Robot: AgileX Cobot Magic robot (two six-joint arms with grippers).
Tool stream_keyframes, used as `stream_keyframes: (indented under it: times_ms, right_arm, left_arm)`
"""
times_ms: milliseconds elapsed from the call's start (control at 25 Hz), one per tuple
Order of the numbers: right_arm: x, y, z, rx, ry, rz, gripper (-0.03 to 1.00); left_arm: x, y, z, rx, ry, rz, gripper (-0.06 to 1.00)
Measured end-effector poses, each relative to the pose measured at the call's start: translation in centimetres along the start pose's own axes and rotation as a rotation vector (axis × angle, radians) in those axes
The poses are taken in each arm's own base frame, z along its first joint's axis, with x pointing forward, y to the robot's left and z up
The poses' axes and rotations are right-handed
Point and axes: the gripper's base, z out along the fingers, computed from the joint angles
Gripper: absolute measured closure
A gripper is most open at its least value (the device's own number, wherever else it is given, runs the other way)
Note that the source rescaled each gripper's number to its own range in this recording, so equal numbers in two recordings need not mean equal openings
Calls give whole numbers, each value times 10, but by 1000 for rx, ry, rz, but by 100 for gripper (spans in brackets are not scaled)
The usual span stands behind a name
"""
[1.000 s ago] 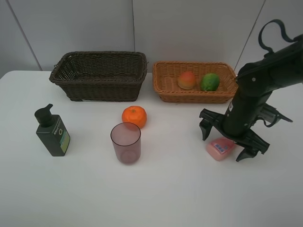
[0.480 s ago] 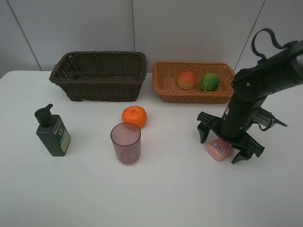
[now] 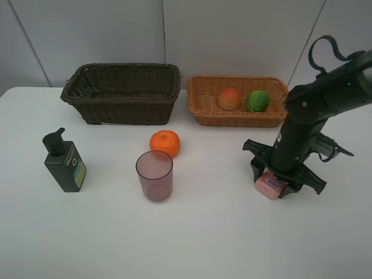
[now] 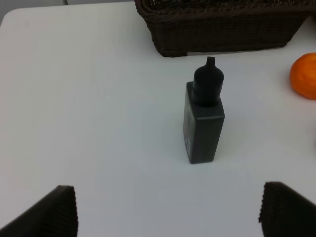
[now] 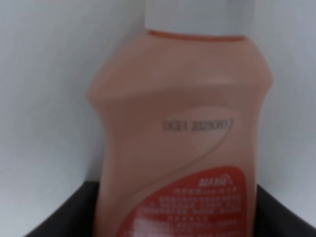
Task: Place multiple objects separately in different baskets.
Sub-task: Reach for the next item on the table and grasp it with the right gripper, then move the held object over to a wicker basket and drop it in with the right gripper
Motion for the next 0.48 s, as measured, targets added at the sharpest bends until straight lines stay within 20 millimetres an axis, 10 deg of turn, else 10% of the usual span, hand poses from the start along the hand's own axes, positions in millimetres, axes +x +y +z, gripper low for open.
stream_keyframes:
  times_ms: [480]
  right_arm:
    - [-1,1,-3,-13,-5,-89,96]
  left_arm:
    - [0,0,0,0,0,0,-2]
